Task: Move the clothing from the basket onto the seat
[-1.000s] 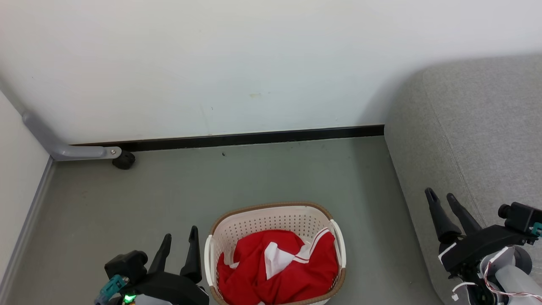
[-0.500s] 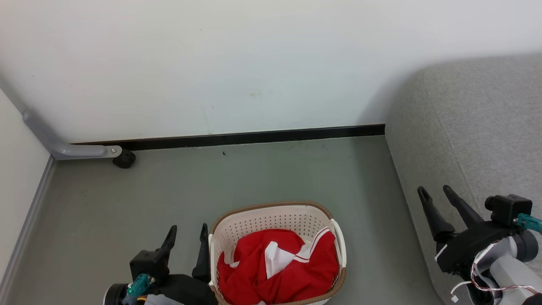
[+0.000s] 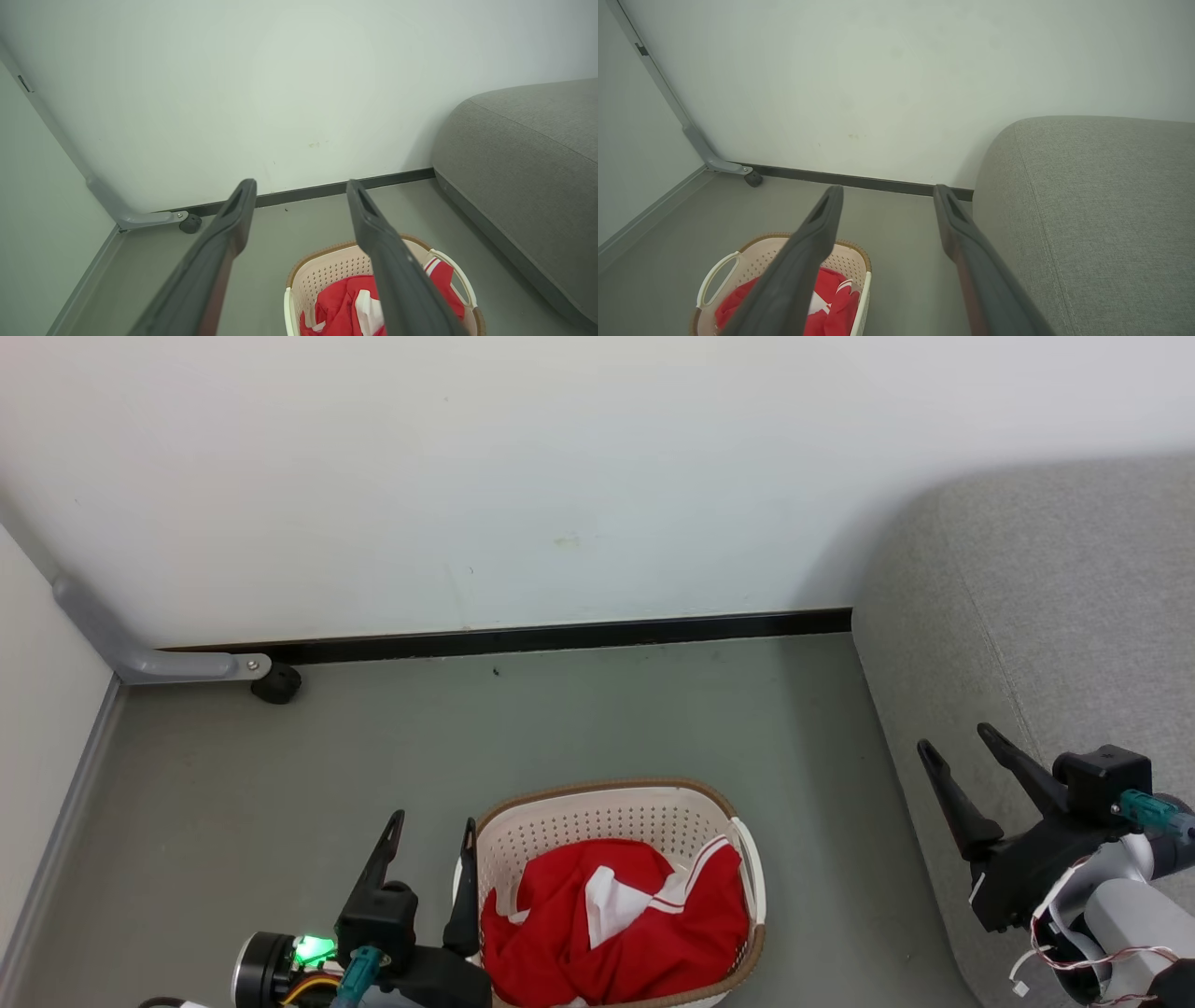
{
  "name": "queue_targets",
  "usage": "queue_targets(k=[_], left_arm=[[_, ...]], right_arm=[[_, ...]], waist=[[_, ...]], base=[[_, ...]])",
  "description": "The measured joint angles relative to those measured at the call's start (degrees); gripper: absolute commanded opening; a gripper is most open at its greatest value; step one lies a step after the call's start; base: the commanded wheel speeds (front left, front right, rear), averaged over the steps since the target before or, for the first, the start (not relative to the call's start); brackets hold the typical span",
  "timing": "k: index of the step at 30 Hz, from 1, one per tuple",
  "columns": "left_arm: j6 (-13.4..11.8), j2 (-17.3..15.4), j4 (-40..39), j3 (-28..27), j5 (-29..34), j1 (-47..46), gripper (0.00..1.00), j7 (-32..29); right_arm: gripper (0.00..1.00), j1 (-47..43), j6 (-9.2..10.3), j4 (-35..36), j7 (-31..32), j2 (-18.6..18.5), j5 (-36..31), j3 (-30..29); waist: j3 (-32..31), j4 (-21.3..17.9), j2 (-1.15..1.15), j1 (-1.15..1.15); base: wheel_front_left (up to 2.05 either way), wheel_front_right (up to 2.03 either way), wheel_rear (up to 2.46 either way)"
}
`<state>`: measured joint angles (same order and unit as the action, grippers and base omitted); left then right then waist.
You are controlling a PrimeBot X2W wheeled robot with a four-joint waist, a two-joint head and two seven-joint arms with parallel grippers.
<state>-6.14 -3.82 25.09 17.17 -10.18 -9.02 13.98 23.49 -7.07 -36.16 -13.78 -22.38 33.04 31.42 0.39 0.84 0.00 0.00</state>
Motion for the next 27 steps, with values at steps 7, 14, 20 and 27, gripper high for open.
queue_targets(k=[7, 14, 20, 27], left_arm=[[-0.47, 0.27, -0.02, -0.33, 1.38, -0.01, 1.0, 0.32], [-0.57, 0.67, 0.26, -3.87, 1.16, 0.04, 1.0, 0.32], [-0.96, 0.79, 0.99, -6.02, 0.99, 0.15, 1.0, 0.32], [-0.98, 1.07, 1.38, -6.0, 1.02, 0.47, 1.0, 0.32]], right_arm=[[1.0, 0.53, 0.0, -0.83, -0.47, -0.37, -1.25, -0.58], [1.0, 0.51, 1.26, -1.36, -0.48, -0.2, -1.25, -2.99], [1.0, 0.48, 1.6, -1.53, -0.48, -0.16, -1.32, -4.23], [1.0, 0.36, 1.6, -1.07, -0.48, -0.02, -1.82, -4.98]], waist=[[0.06, 0.0, 0.0, 0.0], [0.05, -0.02, 0.0, 0.0], [-0.01, -0.03, 0.0, 0.0], [0.05, -0.18, 0.0, 0.0]], base=[[0.0, 0.0, 0.0], [0.0, 0.0, 0.0], [0.0, 0.0, 0.0], [0.0, 0.0, 0.0]])
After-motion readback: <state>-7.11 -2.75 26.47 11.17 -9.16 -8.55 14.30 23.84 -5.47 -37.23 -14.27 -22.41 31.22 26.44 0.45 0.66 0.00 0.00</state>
